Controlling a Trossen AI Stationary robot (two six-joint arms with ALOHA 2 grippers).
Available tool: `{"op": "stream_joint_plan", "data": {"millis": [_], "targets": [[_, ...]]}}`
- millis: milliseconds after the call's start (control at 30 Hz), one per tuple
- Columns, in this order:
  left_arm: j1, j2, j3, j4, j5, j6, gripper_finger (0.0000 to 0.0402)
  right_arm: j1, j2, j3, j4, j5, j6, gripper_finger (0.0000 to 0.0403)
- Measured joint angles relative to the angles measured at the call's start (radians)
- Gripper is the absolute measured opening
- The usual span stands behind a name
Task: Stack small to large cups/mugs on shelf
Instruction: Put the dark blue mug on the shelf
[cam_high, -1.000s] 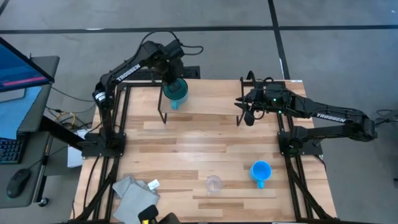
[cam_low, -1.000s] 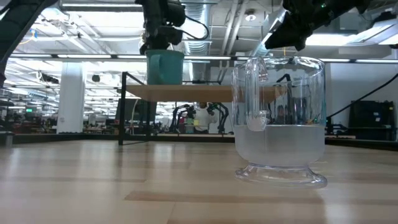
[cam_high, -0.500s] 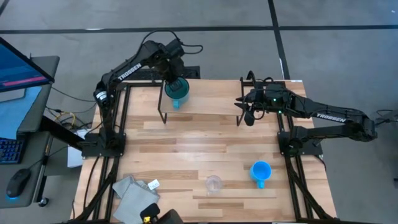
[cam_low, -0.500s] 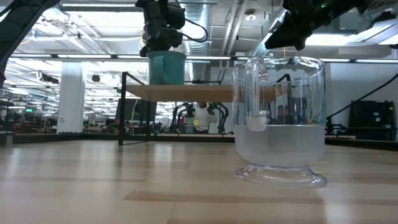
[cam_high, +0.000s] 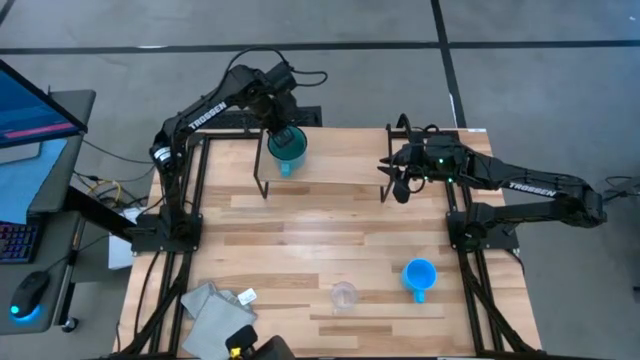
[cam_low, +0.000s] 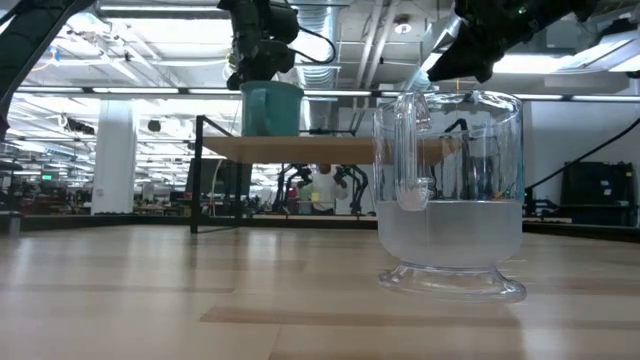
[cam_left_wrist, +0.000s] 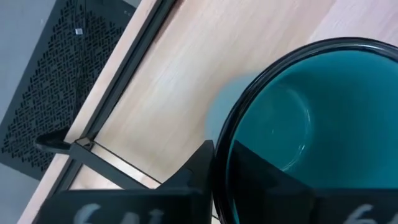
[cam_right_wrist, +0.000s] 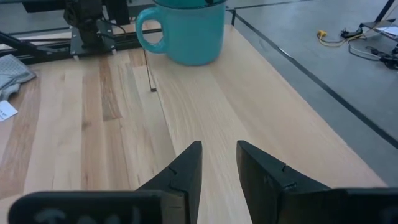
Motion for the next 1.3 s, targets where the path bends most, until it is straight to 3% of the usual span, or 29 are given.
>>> {"op": "stream_joint_plan", "data": {"millis": [700,1300], "targets": [[0.004,0.001,-0.002,0.011,-0.069,0.024,0.0050,0.000,0.000,0.000,-0.005,0.000,0.000,0.0122],[0.002,0.002,-0.002,0.049,-0.081,0.080,0.0100,-0.001,0.000,0.000,-0.005,0.001,-0.019,0.0122]]}}
